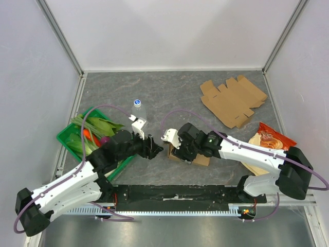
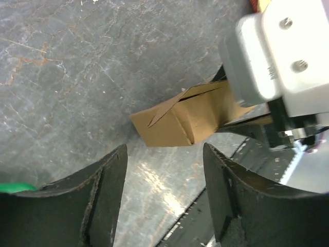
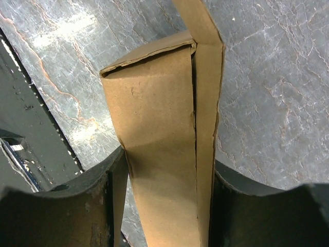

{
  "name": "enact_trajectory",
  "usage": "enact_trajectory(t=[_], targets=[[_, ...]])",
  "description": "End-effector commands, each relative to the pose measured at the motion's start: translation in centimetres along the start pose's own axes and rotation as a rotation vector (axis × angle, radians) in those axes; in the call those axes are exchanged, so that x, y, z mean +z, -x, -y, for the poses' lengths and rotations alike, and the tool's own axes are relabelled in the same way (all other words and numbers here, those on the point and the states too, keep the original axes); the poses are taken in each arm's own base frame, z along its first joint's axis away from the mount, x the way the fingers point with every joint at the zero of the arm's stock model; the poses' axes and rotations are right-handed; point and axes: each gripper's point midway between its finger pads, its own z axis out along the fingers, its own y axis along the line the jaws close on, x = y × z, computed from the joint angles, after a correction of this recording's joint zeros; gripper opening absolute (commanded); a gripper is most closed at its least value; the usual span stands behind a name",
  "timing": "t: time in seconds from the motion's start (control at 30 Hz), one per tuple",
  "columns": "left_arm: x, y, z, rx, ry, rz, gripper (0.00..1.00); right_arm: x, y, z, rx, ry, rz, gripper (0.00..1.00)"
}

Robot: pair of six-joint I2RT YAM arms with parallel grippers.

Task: Fold the paper box

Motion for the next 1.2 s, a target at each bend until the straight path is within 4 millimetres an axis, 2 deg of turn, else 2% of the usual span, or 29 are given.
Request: enact_trajectory(t=[0.0,0.07,0.1,0.13,0.27,0.37,0.5,0.57,0.67,0.8,0.87,0.97,1.17], targets=[[2.0,1.9,-0.4,0.195,-0.005,0.079,0.59,-0.3,0.5,-0.9,0.006,0.096,0.006,0.51],[2.5,1.8,-0.4,0.191,-0.012,0.086,0.56,-0.2,0.6,-0.7,0.013,0.098,0.012,0.52],[2.9,2.8,0.3,0.196,-0.041,0.133,0.56,-0.1,0.5,-0.7,0.013,0.098,0.010,0.51],[3.2,2.9,0.6,0.193,-0.060,0.143,0.55,0.1,0.4,-0.6,0.016,0.097,0.006,0.51],[4.5,3.0,0.9,0.186,-0.080,0.150,0.62,0.6,0.4,-0.8,0.017,0.109,-0.004,0.52],[5.5,2.5,0.8,0.189,-0.082,0.110,0.62,0.8,0.3,-0.6,0.017,0.102,-0.010,0.52],[5.8,1.9,0.8,0.185,-0.086,0.085,0.52,0.8,0.3,-0.3,0.016,0.086,-0.009,0.52],[5.9,1.5,0.6,0.178,-0.076,0.079,0.52,0.8,0.3,-0.1,0.019,0.074,-0.012,0.52],[6.0,1.3,0.3,0.174,-0.066,0.075,0.46,0.9,0.2,0.0,0.021,0.066,-0.014,0.52],[6.9,1.2,0.1,0.154,-0.045,0.040,0.23,1.3,0.0,0.7,0.047,0.018,-0.013,0.57],[7.4,0.2,-0.2,0.144,-0.036,-0.007,0.13,1.3,0.1,1.0,0.056,-0.004,-0.011,0.62],[7.5,0.7,0.0,0.093,-0.023,-0.001,0.08,1.3,0.3,1.8,0.085,-0.052,0.002,0.69],[7.2,1.3,0.8,-0.043,-0.024,0.008,0.02,1.5,0.6,2.4,0.131,-0.096,0.046,0.73]])
